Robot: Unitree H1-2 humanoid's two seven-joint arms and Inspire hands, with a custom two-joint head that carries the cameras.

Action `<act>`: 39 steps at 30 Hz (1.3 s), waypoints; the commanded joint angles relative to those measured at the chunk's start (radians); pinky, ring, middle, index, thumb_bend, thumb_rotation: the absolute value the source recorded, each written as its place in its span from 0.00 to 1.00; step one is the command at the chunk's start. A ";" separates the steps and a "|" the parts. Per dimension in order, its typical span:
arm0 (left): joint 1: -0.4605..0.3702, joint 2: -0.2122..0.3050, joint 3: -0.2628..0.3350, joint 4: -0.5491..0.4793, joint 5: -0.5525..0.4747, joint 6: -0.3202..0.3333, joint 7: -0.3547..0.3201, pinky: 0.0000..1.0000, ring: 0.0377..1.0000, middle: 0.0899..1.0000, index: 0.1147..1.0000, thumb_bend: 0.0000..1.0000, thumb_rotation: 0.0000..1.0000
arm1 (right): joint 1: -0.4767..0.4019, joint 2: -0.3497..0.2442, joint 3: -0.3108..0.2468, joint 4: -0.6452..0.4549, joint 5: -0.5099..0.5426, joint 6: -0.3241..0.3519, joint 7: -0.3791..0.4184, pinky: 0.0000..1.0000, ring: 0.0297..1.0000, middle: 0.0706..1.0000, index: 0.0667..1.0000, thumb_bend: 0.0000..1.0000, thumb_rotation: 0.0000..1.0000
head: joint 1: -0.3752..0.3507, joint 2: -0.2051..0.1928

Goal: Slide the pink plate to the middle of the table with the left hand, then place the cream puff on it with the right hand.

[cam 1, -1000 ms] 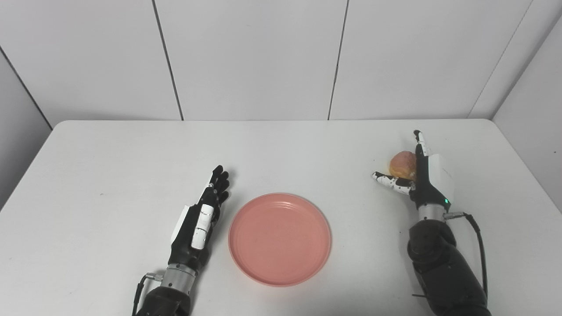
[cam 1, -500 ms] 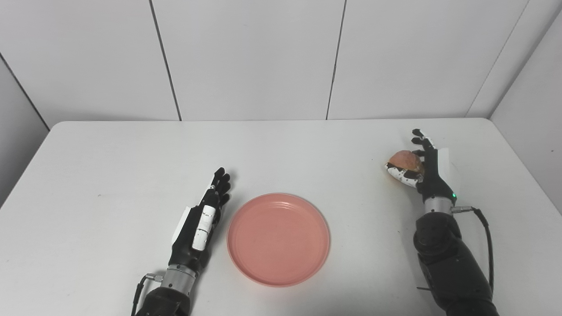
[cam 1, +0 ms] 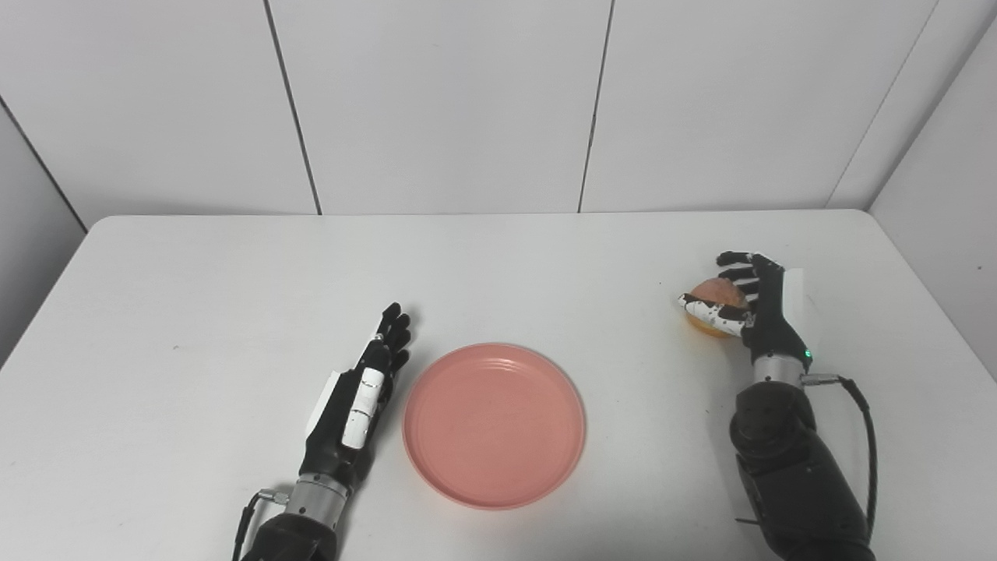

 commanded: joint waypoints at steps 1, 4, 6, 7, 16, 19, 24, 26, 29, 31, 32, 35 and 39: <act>0.033 -0.001 -0.002 0.022 0.006 -0.014 0.002 1.00 1.00 1.00 1.00 0.77 1.00 | -0.026 -0.007 -0.013 -0.034 -0.006 -0.015 -0.042 0.24 0.41 0.45 0.48 0.50 0.00 | 0.006 0.001; 0.034 -0.005 -0.005 0.015 0.014 -0.009 0.008 1.00 1.00 1.00 1.00 0.77 1.00 | -0.023 -0.007 -0.016 -0.037 -0.005 -0.037 -0.055 0.17 0.39 0.47 0.45 0.51 0.00 | 0.016 0.002; 0.036 -0.009 -0.007 0.007 0.024 -0.009 0.014 1.00 1.00 1.00 1.00 0.76 1.00 | -0.021 -0.012 -0.011 -0.033 -0.008 -0.063 -0.067 0.26 0.37 0.45 0.48 0.51 0.00 | 0.021 0.004; 0.036 -0.012 -0.008 0.005 0.025 -0.009 0.016 1.00 1.00 1.00 1.00 0.76 1.00 | -0.019 -0.017 -0.005 -0.031 -0.012 -0.080 -0.073 0.27 0.36 0.44 0.48 0.51 0.00 | 0.026 0.006; 0.043 -0.035 -0.013 -0.007 0.036 -0.010 0.027 1.00 1.00 1.00 1.00 0.72 1.00 | -0.006 -0.040 0.014 -0.017 -0.015 -0.249 -0.117 0.33 0.39 0.44 0.50 0.49 0.00 | 0.085 0.013; 0.044 -0.050 -0.017 -0.011 0.054 -0.012 0.048 1.00 1.00 1.00 1.00 0.70 1.00 | -0.006 -0.042 0.018 -0.010 -0.007 -0.323 -0.127 0.34 0.40 0.47 0.49 0.49 0.00 | 0.103 0.021; 0.041 -0.067 -0.019 -0.020 0.062 0.003 0.063 1.00 1.00 1.00 1.00 0.71 1.00 | 0.002 -0.038 0.035 -0.036 -0.013 -0.373 -0.111 0.33 0.41 0.50 0.45 0.49 0.00 | 0.133 0.032; 0.038 -0.070 -0.017 -0.014 0.071 -0.009 0.073 1.00 1.00 1.00 1.00 0.71 1.00 | 0.011 -0.036 0.048 -0.061 -0.019 -0.384 -0.099 0.33 0.41 0.51 0.45 0.49 0.00 | 0.151 0.039; 0.034 -0.080 -0.016 -0.005 0.094 -0.035 0.095 1.00 1.00 1.00 1.00 0.69 1.00 | 0.025 -0.031 0.067 -0.106 -0.029 -0.391 -0.084 0.36 0.45 0.49 0.42 0.49 0.00 | 0.180 0.053; 0.035 -0.088 -0.017 -0.007 0.103 -0.041 0.106 1.00 1.00 1.00 1.00 0.68 1.00 | 0.032 -0.027 0.075 -0.127 -0.026 -0.405 -0.072 0.35 0.44 0.50 0.42 0.49 0.00 | 0.191 0.057; 0.035 -0.092 -0.018 -0.009 0.108 -0.039 0.109 1.00 1.00 1.00 1.00 0.68 1.00 | 0.035 -0.024 0.079 -0.135 -0.023 -0.414 -0.067 0.34 0.43 0.51 0.42 0.49 0.00 | 0.191 0.057; 0.033 -0.104 -0.020 -0.018 0.096 -0.023 0.106 1.00 1.00 1.00 1.00 0.68 1.00 | 0.054 0.000 0.107 -0.185 -0.012 -0.437 -0.031 0.32 0.41 0.52 0.44 0.49 0.00 | 0.218 0.067; 0.032 -0.113 -0.025 -0.027 0.113 -0.013 0.112 1.00 1.00 1.00 1.00 0.71 1.00 | 0.080 0.022 0.143 -0.245 -0.006 -0.457 0.024 0.32 0.41 0.52 0.43 0.49 0.00 | 0.243 0.073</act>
